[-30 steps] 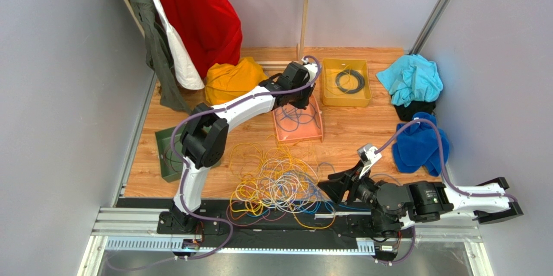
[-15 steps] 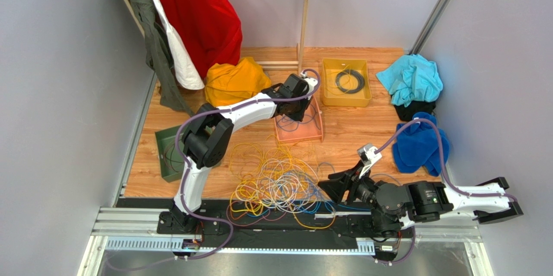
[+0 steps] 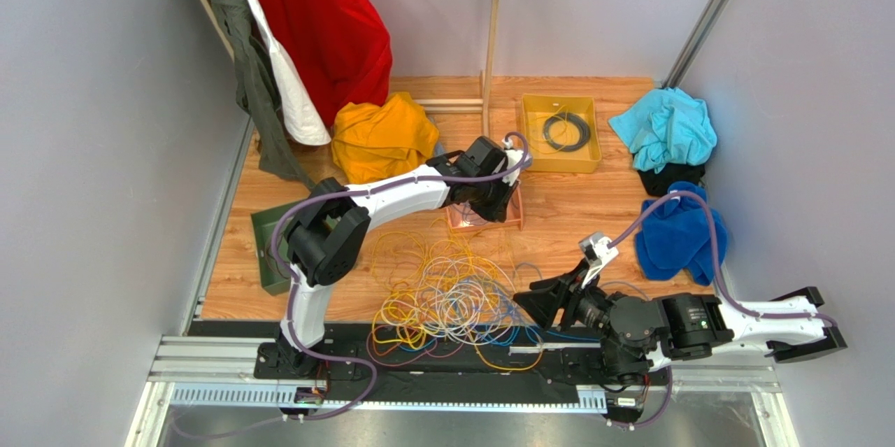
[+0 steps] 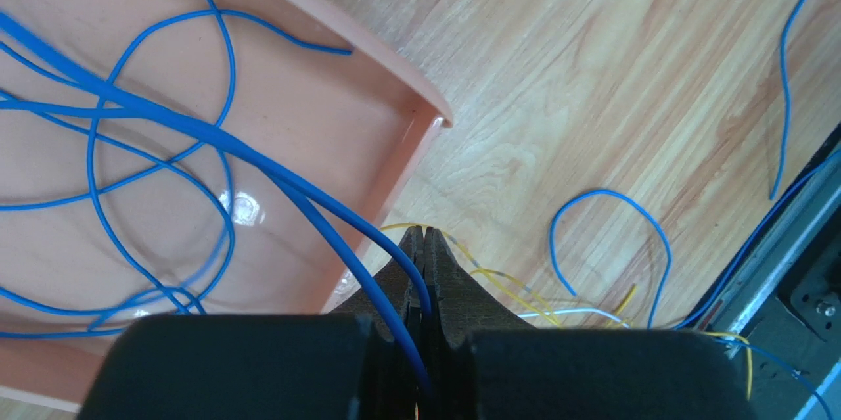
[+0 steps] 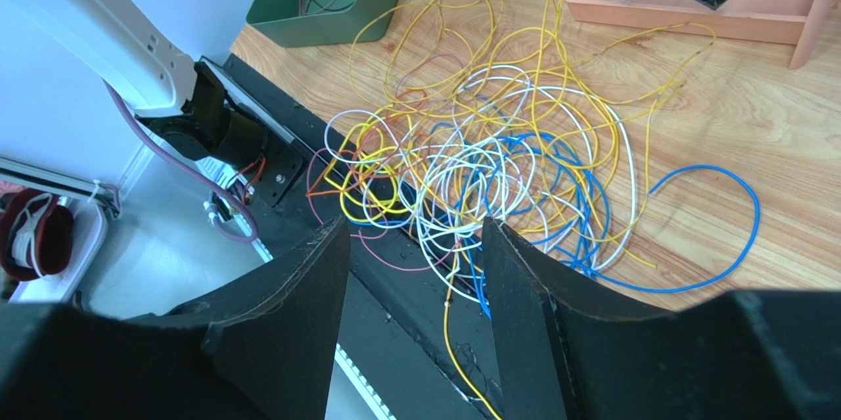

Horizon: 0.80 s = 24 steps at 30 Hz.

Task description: Untangle the cables

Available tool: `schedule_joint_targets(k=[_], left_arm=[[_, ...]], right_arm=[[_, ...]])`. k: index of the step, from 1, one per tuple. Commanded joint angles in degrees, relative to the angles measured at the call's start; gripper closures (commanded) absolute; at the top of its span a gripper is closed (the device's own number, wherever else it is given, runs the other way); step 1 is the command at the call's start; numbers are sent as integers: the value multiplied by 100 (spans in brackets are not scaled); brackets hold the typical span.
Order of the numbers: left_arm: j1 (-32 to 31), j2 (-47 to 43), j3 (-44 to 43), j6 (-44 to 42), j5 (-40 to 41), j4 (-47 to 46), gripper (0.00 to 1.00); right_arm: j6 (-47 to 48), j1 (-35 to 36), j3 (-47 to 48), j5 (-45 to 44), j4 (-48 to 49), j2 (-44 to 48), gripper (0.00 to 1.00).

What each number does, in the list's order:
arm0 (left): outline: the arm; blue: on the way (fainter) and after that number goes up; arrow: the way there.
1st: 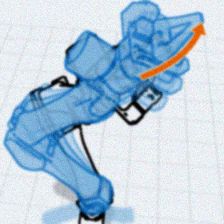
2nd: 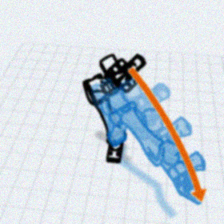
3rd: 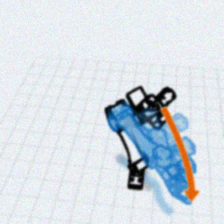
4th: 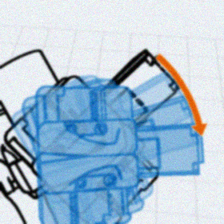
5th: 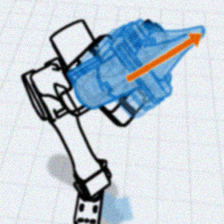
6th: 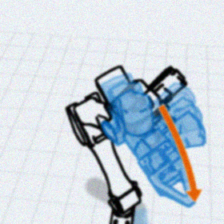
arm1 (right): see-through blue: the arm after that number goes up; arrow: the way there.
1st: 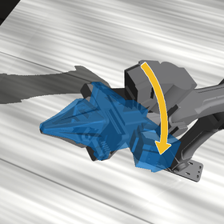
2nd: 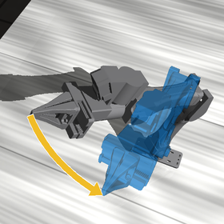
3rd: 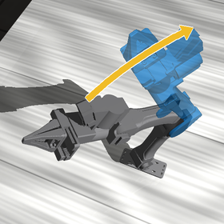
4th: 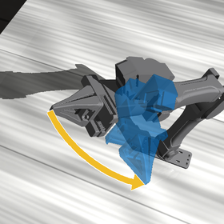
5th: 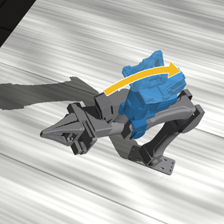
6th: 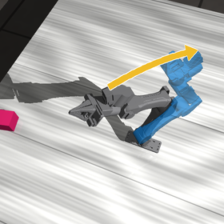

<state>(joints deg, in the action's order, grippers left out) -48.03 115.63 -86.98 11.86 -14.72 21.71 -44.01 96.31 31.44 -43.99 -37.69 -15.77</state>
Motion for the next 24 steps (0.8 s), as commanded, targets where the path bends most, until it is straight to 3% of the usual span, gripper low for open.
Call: schedule_joint_targets(k=[1, 9, 15, 24], left_arm=[[39, -218, -397, -173, 371, 95, 100], [531, 837, -1866, -571, 919, 711, 100], [611, 1171, -1832, -500, 717, 668, 100], [611, 839, -1410, -359, 523, 588, 100]], right_arm=[[-90, 19, 11, -75, 359, -23, 45], [-108, 28, 108, -163, 236, -111, 44], [-134, 19, 134, -233, 139, -102, 44], [-204, 28, 90, -163, 218, -102, 45]])
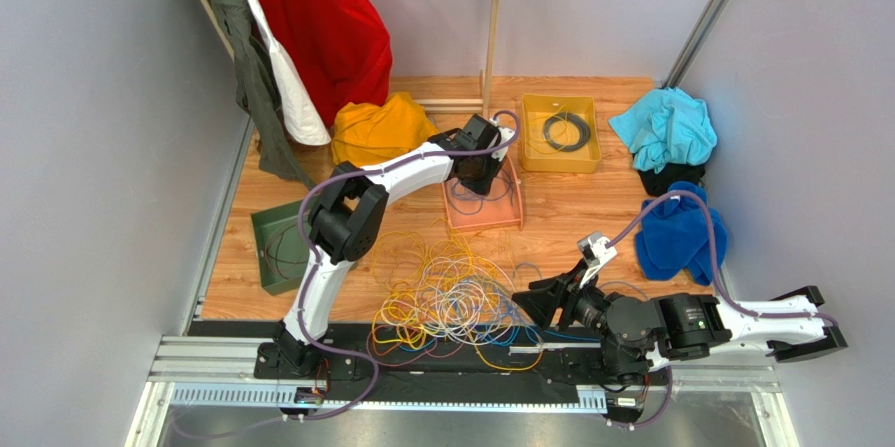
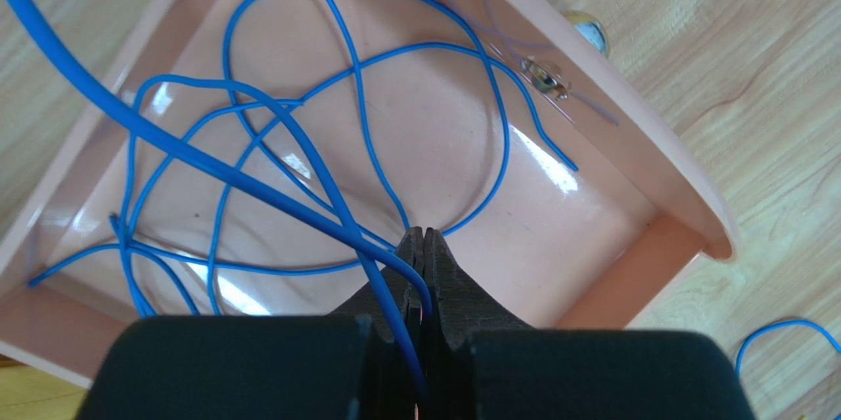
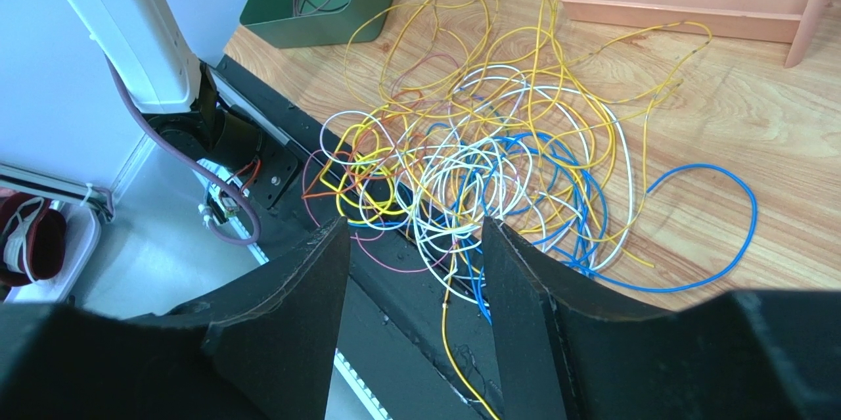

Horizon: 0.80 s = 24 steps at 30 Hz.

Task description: Untangle the cables

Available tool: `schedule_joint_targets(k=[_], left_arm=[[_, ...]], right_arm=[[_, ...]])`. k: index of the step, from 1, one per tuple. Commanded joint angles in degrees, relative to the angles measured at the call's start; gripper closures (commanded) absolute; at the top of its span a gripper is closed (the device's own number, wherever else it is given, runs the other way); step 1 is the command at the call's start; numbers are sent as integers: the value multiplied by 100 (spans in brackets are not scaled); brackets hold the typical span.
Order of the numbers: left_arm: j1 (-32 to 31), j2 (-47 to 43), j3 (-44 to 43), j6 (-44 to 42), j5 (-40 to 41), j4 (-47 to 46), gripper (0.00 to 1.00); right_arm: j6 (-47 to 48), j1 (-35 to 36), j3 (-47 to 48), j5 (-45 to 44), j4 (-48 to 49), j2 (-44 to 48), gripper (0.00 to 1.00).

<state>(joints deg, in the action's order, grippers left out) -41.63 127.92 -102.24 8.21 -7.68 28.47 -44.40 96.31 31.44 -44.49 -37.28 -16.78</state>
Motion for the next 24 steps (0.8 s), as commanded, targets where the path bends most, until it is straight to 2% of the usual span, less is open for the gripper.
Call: schedule_joint_targets(k=[1, 4, 5, 6, 7, 8, 9, 10, 19, 24], left_arm=[[-38, -434, 151, 14, -224, -87, 100], [-56, -531, 327, 32, -181, -140, 100], [-56, -531, 344, 41, -146, -114, 90], [-56, -531, 345, 75, 20, -70, 66], [-56, -548, 345, 93, 99, -35, 56], [-56, -618, 388, 111, 179, -26, 37], [-56, -680, 423, 102, 301, -26, 10], [-56, -741, 441, 85, 363, -34, 2], [-65, -1629, 415, -126, 961, 238, 1], [-144, -2735, 1222, 49, 1093, -148, 1]], right_arm=[[-165, 28, 55, -86, 203, -1, 45], [-183, 28, 20, -60, 291, -10, 45], [-174, 28, 11, -42, 300, -10, 45], [-174, 19, 20, -42, 309, -27, 45], [-165, 28, 20, -42, 317, -45, 45], [-174, 28, 29, -34, 309, -36, 45], [-165, 19, 29, -25, 309, -45, 45], [-183, 28, 29, -33, 309, -45, 45], [-183, 19, -6, -42, 326, -10, 45], [-95, 28, -33, -174, 300, -1, 45]])
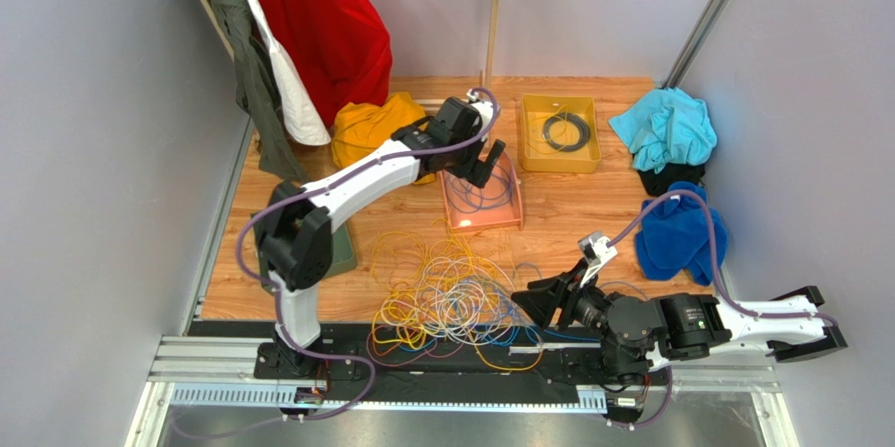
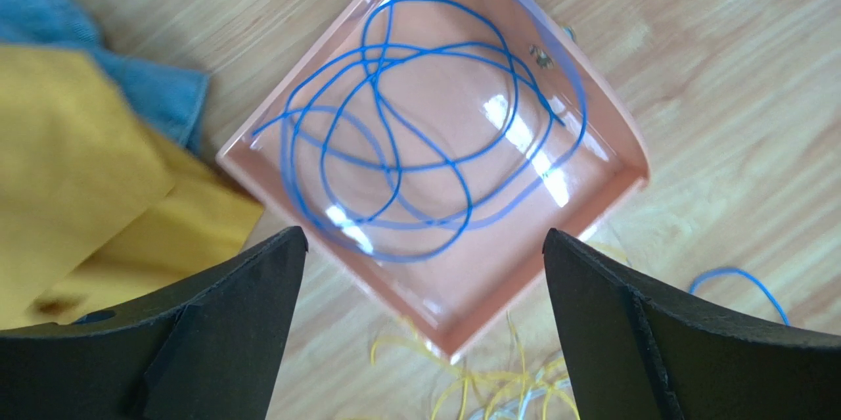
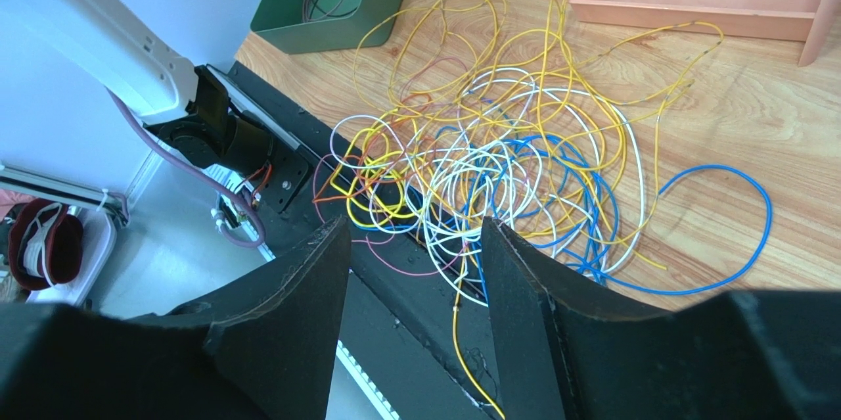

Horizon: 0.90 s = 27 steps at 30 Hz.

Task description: Untangle the cables

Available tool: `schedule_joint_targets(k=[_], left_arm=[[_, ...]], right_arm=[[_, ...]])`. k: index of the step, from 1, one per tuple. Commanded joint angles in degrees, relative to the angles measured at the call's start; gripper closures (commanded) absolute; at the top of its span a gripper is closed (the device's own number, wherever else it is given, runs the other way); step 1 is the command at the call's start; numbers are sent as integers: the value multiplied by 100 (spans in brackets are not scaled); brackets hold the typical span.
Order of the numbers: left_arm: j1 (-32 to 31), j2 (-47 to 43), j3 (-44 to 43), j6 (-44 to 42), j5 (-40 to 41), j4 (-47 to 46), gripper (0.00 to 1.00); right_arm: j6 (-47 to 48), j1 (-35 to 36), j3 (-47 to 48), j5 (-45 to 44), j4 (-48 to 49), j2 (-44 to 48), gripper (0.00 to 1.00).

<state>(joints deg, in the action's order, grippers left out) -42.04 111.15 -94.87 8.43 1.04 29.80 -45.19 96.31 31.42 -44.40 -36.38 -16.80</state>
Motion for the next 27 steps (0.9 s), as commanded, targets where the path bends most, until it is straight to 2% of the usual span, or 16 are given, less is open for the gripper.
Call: schedule_joint_targets(k=[1, 4, 5, 10, 14, 16, 18, 21, 25, 27], left_arm=[[-137, -1235, 609, 71, 291, -317, 1], [-286, -1990, 1302, 457, 537, -701, 1], [-357, -2445, 1853, 589, 616, -843, 1], [-576, -3713, 3367, 1705, 1055, -1345, 1], [-1296, -4935, 4739, 2407, 1731, -1381, 1], [-1665, -5487, 5274, 2680, 1952, -1241, 1], [-1851, -5858, 5609, 3102, 2190, -1144, 1], [-2018, -6692, 6198, 3533, 2287, -898, 1], [-2027, -7729, 6761, 3719, 2348, -669, 1], [-2027, -7933, 6815, 3737, 2366, -512, 1]], right_arm=[[19, 28, -48, -209, 210, -43, 45], [133, 19, -179, -411, 298, -235, 44], [133, 19, -197, -455, 316, -297, 44], [361, 10, -338, -500, 719, -815, 43], [520, 19, -330, -193, 1149, -1632, 44], [450, 10, -233, -183, 1142, -2387, 43], [292, 10, -119, -323, 1011, -3071, 44], [-182, -25, -109, -482, 834, -3574, 46], [-210, -95, -259, -534, 1220, -3708, 47], [-70, -235, -259, -552, 1431, -3830, 48]])
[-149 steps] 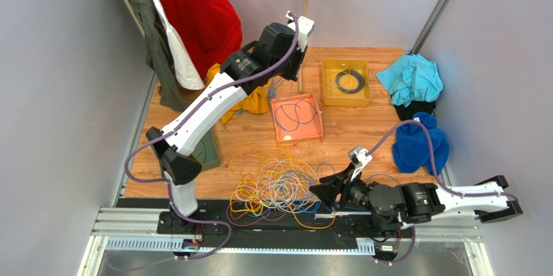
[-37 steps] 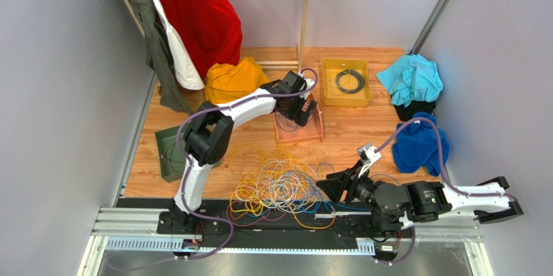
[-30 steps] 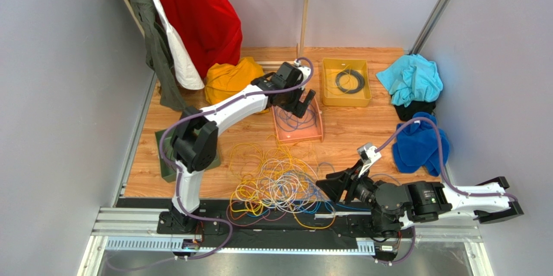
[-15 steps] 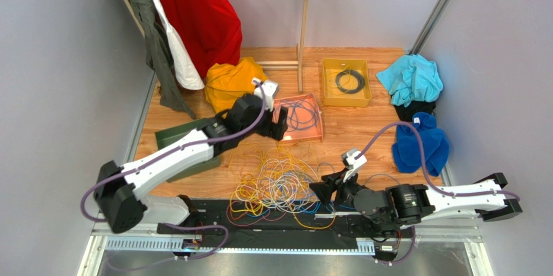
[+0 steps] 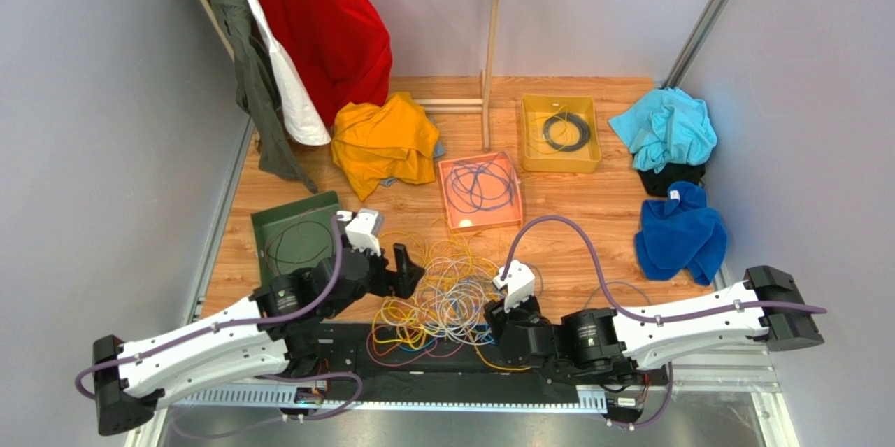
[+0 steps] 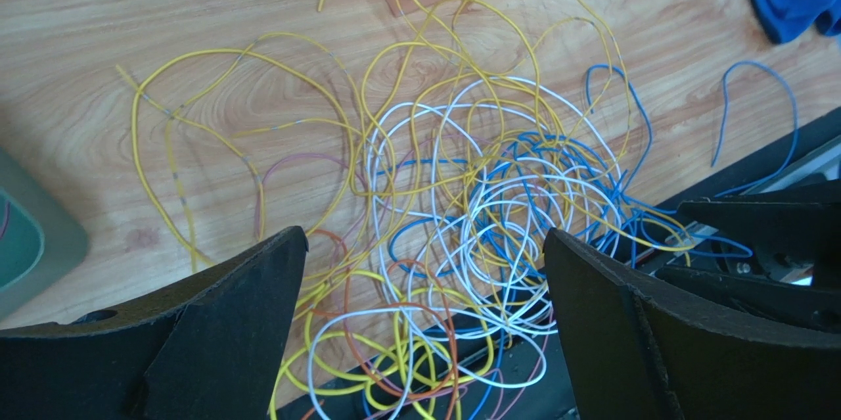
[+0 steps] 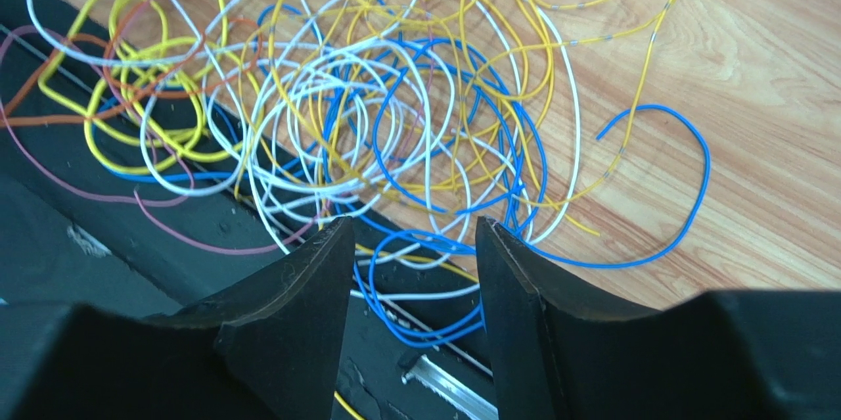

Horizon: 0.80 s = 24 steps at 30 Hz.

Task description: Untangle the cables

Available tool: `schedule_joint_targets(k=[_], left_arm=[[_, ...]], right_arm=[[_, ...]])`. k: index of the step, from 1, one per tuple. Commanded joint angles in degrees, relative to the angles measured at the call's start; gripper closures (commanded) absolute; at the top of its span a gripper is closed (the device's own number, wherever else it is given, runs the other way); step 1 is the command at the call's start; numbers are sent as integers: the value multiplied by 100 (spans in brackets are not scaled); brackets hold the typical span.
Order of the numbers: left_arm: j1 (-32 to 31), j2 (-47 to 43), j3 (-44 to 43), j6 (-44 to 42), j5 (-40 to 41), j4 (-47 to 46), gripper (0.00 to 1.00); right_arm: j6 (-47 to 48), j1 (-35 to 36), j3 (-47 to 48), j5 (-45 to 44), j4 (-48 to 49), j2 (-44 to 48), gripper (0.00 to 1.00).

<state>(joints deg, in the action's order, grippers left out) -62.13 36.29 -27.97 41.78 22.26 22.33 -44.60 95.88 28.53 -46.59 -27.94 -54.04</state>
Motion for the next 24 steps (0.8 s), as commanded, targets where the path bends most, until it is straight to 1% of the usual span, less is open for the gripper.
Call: schedule_joint_targets(k=[1, 4, 5, 6, 7, 8, 10, 12, 17, 18, 19, 20, 21, 22, 24], left_arm=[[-19, -587, 133, 401, 244, 281, 1], [-19, -702, 134, 357, 226, 421, 1], [-19, -711, 134, 357, 235, 456, 1], [-19, -703, 142, 366, 235, 483, 1], [-19, -711, 168, 375, 235, 492, 1], [-10, -720, 177, 410, 235, 492, 2], [-19, -790, 221, 436, 226, 492, 2], [-19, -869, 239, 445, 244, 536, 2], [-19, -1405, 300, 445, 454, 632, 2], [-19, -1501, 309, 454, 481, 676, 2], [-19, -1668, 327, 445, 524, 703, 2], [-19, -1748, 336, 445, 551, 720, 2], [-19, -1809, 344, 445, 577, 773, 2], [-19, -1914, 353, 436, 612, 799, 2], [-19, -1968, 362, 454, 630, 878, 2]], right_arm=[[-76, -253, 47, -307, 649, -159, 48], [12, -464, 30, -307, 860, -422, 51], [39, -508, 3, -307, 1035, -475, 54], [91, -622, -32, -307, 1115, -563, 60], [109, -649, -41, -324, 1177, -590, 69], [153, -675, -24, -403, 1247, -555, 85], [381, -675, 99, -456, 1204, -398, 100], [592, -667, 502, -448, 906, 15, 100], [1795, -640, 1793, -343, 185, 885, 100], [2006, -649, 2248, -299, 149, 965, 100], [2364, -640, 2514, -237, 97, 1027, 100], [2525, -649, 2743, -106, 18, 1071, 100], [2674, -640, 2945, -27, -18, 1054, 100], [2806, -640, 3426, 53, -70, 1027, 100], [3027, -640, 3877, 263, -316, 817, 100]])
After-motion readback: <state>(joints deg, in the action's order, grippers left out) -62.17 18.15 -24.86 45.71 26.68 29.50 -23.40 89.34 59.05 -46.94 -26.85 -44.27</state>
